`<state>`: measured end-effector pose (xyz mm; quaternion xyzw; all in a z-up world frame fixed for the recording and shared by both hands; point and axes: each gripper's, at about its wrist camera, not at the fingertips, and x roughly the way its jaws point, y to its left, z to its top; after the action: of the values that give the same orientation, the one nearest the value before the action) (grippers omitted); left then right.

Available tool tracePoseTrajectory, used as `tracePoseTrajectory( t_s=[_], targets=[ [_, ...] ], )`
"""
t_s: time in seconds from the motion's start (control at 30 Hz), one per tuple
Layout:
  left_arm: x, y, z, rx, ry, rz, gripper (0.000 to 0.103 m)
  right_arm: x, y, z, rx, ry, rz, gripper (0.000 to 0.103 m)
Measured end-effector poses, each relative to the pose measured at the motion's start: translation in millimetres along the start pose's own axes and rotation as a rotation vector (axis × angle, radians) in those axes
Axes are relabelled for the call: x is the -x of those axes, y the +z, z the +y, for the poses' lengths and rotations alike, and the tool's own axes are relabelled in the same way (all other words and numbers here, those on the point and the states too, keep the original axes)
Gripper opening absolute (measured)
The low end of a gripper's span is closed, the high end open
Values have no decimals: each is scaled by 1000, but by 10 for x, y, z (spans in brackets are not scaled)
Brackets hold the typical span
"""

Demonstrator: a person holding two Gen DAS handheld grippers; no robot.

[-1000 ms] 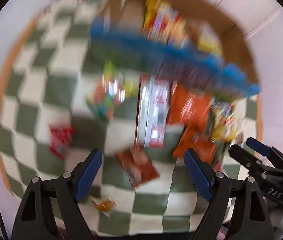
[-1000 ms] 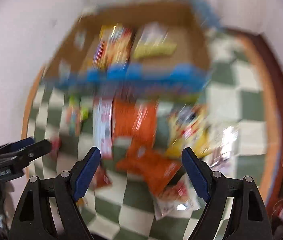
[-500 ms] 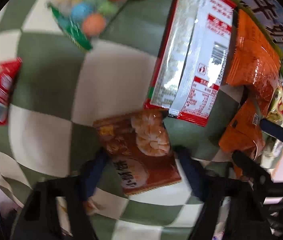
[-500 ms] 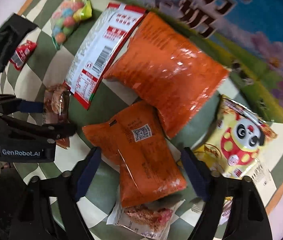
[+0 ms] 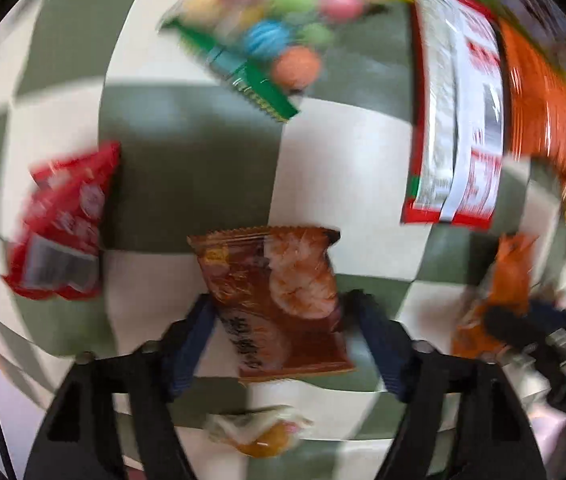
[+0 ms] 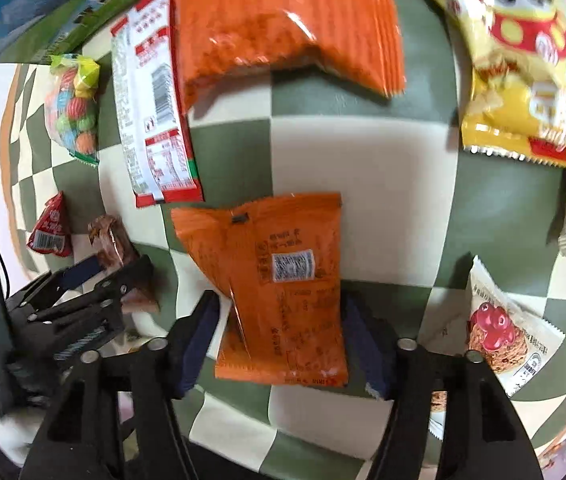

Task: Organize snacks
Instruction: 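Grasp the brown pastry packet with the left tool while the right tool grasps the orange packet, then lower both packets into the box and open both tools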

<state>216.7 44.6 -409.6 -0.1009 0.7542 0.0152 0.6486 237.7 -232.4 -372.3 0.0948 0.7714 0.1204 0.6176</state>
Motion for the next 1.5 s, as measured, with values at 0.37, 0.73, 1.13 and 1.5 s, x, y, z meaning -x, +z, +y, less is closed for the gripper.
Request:
tracePoseTrajectory(
  t_s=[0.37,0.73,1.13,1.5],
  targets=[
    [41,-272,340,121,-32,-61,54,-252,-349,308,14,-83,-57,67],
    [96,-462,-288,-70,77,-107,53,-310,-673,528,8,-98,-127,55],
    [1373,-488,-638,-180,-64,-261,53,734,-987,635,17,93,-282,53],
    [2882,720,-773,-265,-96,-481,54,2371,114,481,47,101,-549,53]
  ],
)
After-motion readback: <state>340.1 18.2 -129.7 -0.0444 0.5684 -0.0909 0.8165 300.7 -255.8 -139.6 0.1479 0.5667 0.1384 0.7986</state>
